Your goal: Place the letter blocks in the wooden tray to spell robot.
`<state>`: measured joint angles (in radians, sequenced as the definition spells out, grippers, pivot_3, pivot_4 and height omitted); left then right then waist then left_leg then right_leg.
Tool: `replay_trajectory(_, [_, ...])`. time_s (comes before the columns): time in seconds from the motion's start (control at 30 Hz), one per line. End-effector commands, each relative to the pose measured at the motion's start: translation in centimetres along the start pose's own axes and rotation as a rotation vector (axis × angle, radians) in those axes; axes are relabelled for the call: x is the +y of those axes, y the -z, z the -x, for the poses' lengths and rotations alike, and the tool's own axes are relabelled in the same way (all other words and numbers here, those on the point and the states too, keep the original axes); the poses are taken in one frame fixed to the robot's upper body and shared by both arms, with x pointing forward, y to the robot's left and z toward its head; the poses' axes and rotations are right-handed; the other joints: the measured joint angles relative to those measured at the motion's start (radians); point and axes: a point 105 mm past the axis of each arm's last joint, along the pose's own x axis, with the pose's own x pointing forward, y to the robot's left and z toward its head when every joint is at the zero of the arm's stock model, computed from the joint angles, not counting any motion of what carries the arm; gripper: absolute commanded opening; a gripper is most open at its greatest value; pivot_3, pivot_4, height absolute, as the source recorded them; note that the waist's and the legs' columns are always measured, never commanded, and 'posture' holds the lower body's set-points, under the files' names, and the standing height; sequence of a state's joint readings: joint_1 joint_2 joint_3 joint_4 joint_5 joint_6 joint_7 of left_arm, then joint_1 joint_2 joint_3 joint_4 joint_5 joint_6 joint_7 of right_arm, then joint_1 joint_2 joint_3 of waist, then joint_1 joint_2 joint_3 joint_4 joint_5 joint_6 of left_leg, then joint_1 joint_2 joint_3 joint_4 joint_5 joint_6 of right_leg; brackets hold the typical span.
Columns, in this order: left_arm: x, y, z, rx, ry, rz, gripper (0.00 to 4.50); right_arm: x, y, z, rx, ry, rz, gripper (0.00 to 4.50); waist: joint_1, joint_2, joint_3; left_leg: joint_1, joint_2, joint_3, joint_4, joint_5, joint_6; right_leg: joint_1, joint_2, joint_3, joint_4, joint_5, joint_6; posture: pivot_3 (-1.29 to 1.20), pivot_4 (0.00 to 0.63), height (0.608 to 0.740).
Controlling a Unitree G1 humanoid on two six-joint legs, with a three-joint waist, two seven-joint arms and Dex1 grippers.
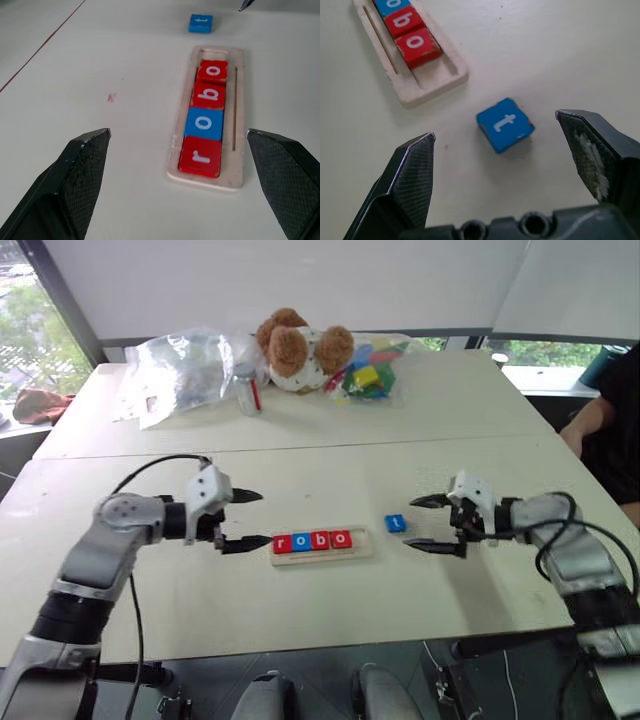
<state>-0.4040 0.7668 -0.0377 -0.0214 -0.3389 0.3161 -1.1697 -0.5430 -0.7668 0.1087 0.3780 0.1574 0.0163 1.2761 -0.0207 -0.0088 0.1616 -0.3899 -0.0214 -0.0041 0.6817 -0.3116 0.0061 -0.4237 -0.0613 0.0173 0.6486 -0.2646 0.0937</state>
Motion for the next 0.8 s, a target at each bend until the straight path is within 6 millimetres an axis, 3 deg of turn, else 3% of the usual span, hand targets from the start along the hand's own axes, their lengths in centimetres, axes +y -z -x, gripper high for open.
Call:
replay_trajectory(0.03, [0.5, -0.3, 1.3, -0.003, -0.050, -0.020, 4.50, -0.3, 0.6, -1.0, -0.003, -0.064, 0.049, 4.22, 0.003, 0.000, 0.000, 0.000, 0.000, 0.000, 0.000, 0.000, 0.000, -0.001, 0.000, 0.000, 0.000, 0.000, 0.000, 0.00, 0.150, 0.740])
replay_trajectory(0.23, [0.2, 0.4, 2.4, 0.029, -0.094, -0.002, 4.50, -0.5, 1.6, -2.5, 0.013, -0.125, 0.044, 4.22, 0.007, 0.000, 0.000, -0.002, -0.001, 0.000, 0.000, 0.000, -0.001, -0.001, -0.003, 0.000, -0.001, 0.000, 0.000, 0.00, 0.150, 0.740])
replay_trajectory(0.33, [0.0, 0.5, 2.6, 0.034, -0.107, 0.003, 4.50, -0.7, 1.8, -2.8, 0.013, -0.131, 0.043, 3.43, 0.005, 0.001, 0.000, -0.002, -0.001, 0.000, 0.001, 0.000, -0.001, -0.001, -0.003, 0.000, -0.001, 0.000, 0.000, 0.00, 0.150, 0.740])
replay_trajectory(0.47, [-0.1, 0.6, 2.7, 0.042, -0.115, 0.008, 4.50, -0.8, 1.6, -3.0, -0.003, -0.140, 0.057, 1.40, 0.003, 0.001, 0.000, -0.001, -0.001, 0.000, 0.000, 0.000, -0.002, -0.001, -0.003, 0.001, 0.000, 0.000, -0.001, 0.00, 0.150, 0.740])
replay_trajectory(0.5, [0.0, 0.7, 2.8, 0.047, -0.118, 0.010, 4.50, -0.8, 1.6, -3.0, -0.003, -0.144, 0.057, 1.13, 0.003, 0.001, 0.000, -0.001, -0.001, -0.001, 0.000, 0.000, -0.002, -0.001, -0.003, 0.001, 0.000, 0.000, -0.001, 0.00, 0.150, 0.740])
replay_trajectory(0.6, [0.2, 0.9, 2.9, 0.055, -0.122, 0.011, 4.50, -1.1, 1.0, -2.9, -0.014, -0.133, 0.058, 1.15, 0.003, 0.001, 0.000, -0.001, -0.001, -0.001, 0.000, 0.000, -0.002, -0.001, -0.004, 0.001, 0.000, 0.000, -0.001, 0.00, 0.150, 0.740])
replay_trajectory(0.67, [0.3, 0.9, 2.9, 0.057, -0.122, 0.013, 4.50, -1.3, -0.6, -2.8, -0.061, -0.149, 0.054, 1.15, 0.003, 0.001, 0.000, -0.001, -0.001, 0.000, 0.000, 0.000, -0.002, -0.001, -0.004, 0.001, 0.000, 0.000, -0.001, 0.00, 0.150, 0.740])
replay_trajectory(0.73, [0.3, 1.0, 2.8, 0.056, -0.109, 0.015, 4.50, -0.3, -2.9, -3.4, -0.114, -0.227, 0.082, 1.15, 0.004, 0.002, 0.001, -0.001, -0.001, -0.001, 0.000, 0.000, -0.002, -0.001, -0.004, 0.001, 0.000, 0.000, -0.001, 0.00, 0.150, 0.740])
replay_trajectory(0.8, [0.2, 0.9, 2.4, 0.051, -0.096, 0.014, 4.50, 0.8, -3.6, -3.9, -0.108, -0.285, 0.102, 1.15, 0.002, 0.002, 0.001, -0.003, 0.000, -0.001, 0.000, 0.000, -0.002, -0.004, -0.004, 0.001, 0.001, 0.000, -0.001, 0.00, 0.150, 0.740])
